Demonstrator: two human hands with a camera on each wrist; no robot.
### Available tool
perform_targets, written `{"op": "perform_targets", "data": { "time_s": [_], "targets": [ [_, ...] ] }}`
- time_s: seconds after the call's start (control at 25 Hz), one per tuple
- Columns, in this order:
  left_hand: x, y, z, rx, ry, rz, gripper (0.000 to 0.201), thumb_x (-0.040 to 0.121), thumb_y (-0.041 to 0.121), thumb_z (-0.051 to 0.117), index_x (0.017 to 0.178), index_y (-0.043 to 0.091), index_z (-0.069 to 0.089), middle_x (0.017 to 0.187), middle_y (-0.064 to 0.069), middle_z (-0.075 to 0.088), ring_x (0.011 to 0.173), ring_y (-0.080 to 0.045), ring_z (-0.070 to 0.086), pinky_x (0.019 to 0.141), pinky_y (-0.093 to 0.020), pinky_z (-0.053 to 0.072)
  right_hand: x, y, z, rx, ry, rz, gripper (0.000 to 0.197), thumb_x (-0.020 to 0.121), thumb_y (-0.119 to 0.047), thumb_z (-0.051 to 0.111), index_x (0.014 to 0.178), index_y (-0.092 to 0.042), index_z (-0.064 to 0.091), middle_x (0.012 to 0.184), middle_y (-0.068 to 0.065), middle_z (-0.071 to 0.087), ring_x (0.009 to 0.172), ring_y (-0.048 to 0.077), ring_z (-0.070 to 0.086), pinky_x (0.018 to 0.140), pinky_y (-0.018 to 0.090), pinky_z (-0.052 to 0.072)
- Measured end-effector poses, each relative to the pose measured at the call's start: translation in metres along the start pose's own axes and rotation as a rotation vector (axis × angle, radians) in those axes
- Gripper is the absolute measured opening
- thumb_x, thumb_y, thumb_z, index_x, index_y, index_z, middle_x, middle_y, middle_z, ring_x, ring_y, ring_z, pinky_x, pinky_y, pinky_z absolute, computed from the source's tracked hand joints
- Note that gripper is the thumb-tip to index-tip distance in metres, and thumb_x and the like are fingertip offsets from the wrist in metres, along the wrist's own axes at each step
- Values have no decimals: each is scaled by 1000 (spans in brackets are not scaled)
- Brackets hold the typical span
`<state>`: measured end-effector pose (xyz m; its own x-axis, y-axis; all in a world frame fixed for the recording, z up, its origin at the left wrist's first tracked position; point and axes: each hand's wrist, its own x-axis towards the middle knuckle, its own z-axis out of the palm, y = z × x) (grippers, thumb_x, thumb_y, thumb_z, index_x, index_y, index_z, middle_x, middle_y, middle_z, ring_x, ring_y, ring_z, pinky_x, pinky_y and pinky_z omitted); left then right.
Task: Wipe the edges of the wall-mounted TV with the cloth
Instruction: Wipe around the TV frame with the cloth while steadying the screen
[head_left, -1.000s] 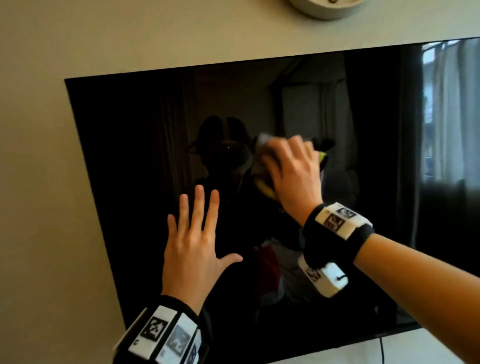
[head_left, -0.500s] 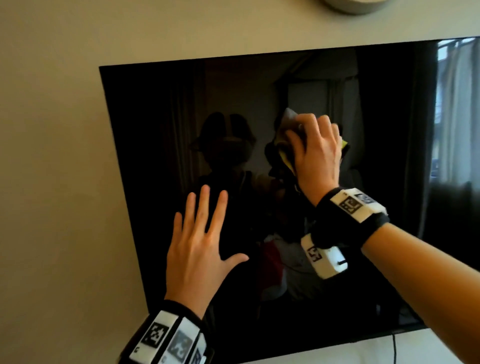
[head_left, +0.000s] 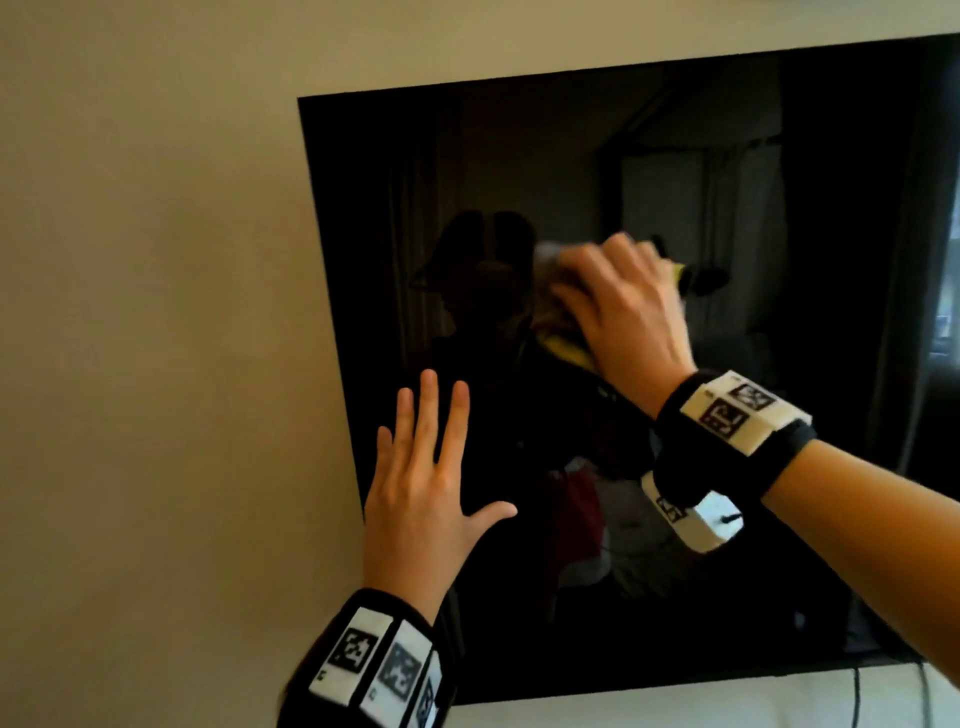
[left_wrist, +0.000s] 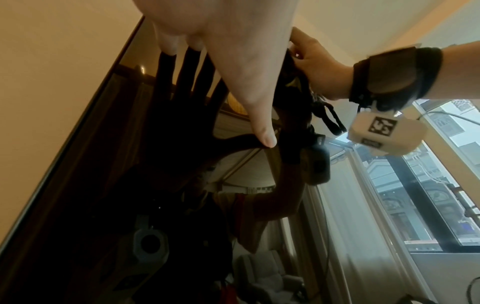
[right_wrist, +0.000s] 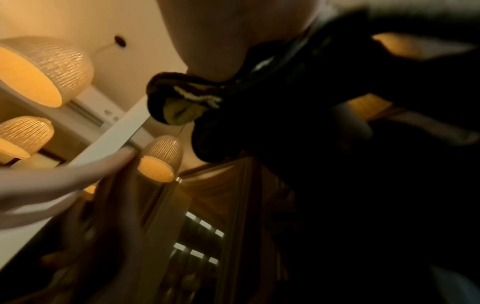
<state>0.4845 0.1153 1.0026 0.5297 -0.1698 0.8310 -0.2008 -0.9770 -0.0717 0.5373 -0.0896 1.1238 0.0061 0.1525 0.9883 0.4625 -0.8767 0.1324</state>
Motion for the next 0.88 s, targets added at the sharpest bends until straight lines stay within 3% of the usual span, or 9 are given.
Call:
{"op": "perform_targets", "data": {
  "time_s": [0.08,0.2,0.24,0.36,0.4,0.52,0.64,0.8,0.88],
  "targets": [
    [-1,0,0,-2,0,2,120,58,69,73,151,15,22,158,-14,19,144,-33,20,109,-51,30,7,-6,1,37,67,177,24,92,-31,50,103,-13,59,92,14,55,84,34,50,73,43,38],
    [-1,-1,0,-9,3,5,119,59,70,72,151,14,22,158,-14,20,144,-33,20,109,-49,29,-10,-36,13,9,-47,-105,22,92,-31,49,100,-13,58,88,13,54,78,33,49,67,44,40],
    [-1,-1,-1,-14,7,10,118,60,69,72,151,15,21,158,-13,19,145,-32,19,110,-49,28,-6,-33,12,6,-60,-108,22,91,-32,49,99,-13,59,87,13,54,77,32,49,66,43,40],
    [-6,-7,-3,-4,17,40,112,66,68,69,152,15,20,159,-14,17,146,-32,16,112,-49,29,15,-34,10,62,88,258,24,91,-32,51,103,-13,59,94,13,55,85,33,49,72,39,34],
    [-11,-9,-2,1,17,39,111,67,68,67,152,14,20,159,-15,17,146,-32,15,113,-49,29,14,-43,15,54,81,230,22,91,-30,52,102,-13,60,93,13,55,85,33,49,72,40,34],
    [-28,-15,5,-10,-9,13,114,64,69,69,151,14,21,158,-16,17,145,-33,16,112,-49,28,-6,-69,31,0,-72,-176,17,91,-28,56,100,-13,61,86,12,55,77,32,49,64,43,38],
    [-38,-20,12,-17,-63,-2,118,62,68,69,153,15,15,159,-15,14,146,-32,15,112,-49,28,8,-71,31,68,22,23,19,91,-27,57,102,-13,62,89,12,56,80,31,49,68,42,40],
    [-40,-22,17,-56,-47,8,114,64,65,68,152,15,17,159,-15,15,146,-30,13,112,-51,29,-2,-95,45,17,-88,-198,20,92,-29,55,104,-14,61,90,10,55,78,31,49,65,41,38],
    [-39,-24,19,-58,-47,10,114,64,66,66,153,16,15,160,-13,12,147,-29,11,113,-47,24,12,-94,44,61,-29,-60,20,91,-27,56,103,-13,61,90,11,56,79,31,49,65,41,38]
  ]
}}
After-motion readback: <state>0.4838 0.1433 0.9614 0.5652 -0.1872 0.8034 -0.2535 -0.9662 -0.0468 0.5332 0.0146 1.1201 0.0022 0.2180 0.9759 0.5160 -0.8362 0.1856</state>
